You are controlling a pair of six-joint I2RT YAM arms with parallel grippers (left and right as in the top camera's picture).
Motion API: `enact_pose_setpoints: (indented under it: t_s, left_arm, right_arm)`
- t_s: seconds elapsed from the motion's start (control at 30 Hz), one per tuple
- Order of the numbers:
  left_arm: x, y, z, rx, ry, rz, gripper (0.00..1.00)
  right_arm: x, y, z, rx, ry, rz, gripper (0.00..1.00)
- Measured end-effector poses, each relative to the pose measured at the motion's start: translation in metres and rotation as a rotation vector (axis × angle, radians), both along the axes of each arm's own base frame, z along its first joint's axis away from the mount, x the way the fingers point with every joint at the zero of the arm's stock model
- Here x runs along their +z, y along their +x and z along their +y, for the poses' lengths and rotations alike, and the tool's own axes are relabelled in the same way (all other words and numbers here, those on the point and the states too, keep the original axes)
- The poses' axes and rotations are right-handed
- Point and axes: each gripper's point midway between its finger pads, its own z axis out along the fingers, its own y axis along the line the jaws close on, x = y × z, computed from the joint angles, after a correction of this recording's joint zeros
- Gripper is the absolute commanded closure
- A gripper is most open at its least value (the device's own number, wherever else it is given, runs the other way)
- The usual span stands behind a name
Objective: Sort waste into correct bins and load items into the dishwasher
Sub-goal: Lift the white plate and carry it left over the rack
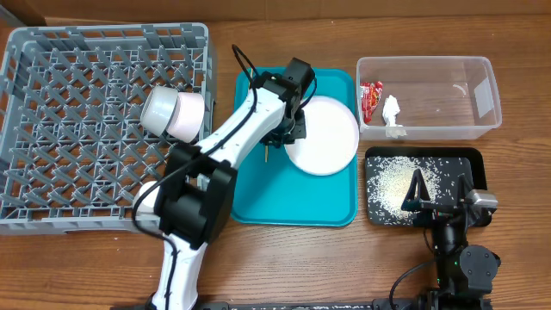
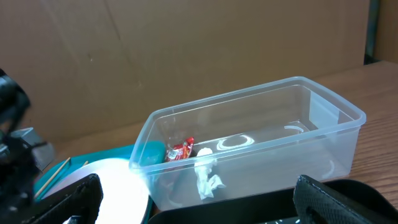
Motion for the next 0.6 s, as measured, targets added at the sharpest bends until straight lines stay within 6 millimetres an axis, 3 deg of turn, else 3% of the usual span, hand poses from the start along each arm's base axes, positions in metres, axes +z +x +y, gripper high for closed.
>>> enact_pose_setpoints:
  t_s: [0.37,0.47,0.6]
  left_arm:
    - [0.106,-0.007,0.039,-0.011,0.089,-0.206,0.96]
    - [0.143,-0.020,0.071,0.008,0.208,-0.262,0.96]
    - [0.216,-0.029,0.125,0.067,0.422,-0.414,0.96]
  right_arm:
    - [0.000,0.000,0.000,0.000,0.000,0.000,0.00]
    - [0.000,0.000,0.000,0.000,0.000,0.000,0.00]
    - [0.000,0.000,0.000,0.000,0.000,0.000,0.00]
